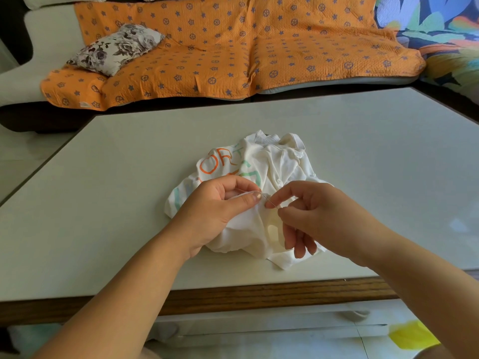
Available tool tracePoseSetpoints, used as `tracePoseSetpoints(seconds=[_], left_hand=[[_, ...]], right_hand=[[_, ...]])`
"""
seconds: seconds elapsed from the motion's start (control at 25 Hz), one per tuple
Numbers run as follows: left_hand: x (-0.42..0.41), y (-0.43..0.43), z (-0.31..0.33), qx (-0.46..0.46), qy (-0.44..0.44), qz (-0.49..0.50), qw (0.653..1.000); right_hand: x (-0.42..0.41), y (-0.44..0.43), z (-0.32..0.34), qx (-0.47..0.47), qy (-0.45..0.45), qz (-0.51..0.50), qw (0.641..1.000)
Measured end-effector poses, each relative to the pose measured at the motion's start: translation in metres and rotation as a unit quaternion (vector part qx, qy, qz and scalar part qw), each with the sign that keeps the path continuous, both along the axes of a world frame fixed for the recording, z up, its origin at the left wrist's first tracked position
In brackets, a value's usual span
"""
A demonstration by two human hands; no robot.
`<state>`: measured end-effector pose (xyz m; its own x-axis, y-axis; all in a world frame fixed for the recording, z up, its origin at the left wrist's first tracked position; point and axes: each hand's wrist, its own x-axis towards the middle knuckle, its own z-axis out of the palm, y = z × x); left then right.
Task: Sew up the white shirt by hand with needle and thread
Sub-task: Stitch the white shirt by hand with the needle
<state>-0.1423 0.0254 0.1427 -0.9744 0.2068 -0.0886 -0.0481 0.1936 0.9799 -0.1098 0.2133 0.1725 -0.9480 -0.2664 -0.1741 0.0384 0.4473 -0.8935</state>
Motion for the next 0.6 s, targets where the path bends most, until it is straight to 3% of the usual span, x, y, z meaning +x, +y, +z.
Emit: tracePoseSetpoints(seconds=[0.6], left_hand=[[0.004,0.012,-0.007,-0.090,0.099,-0.006,0.991]], right_hand=[[-0.003,-0.010,-0.019,0.023,0.056,-0.061,0.996]])
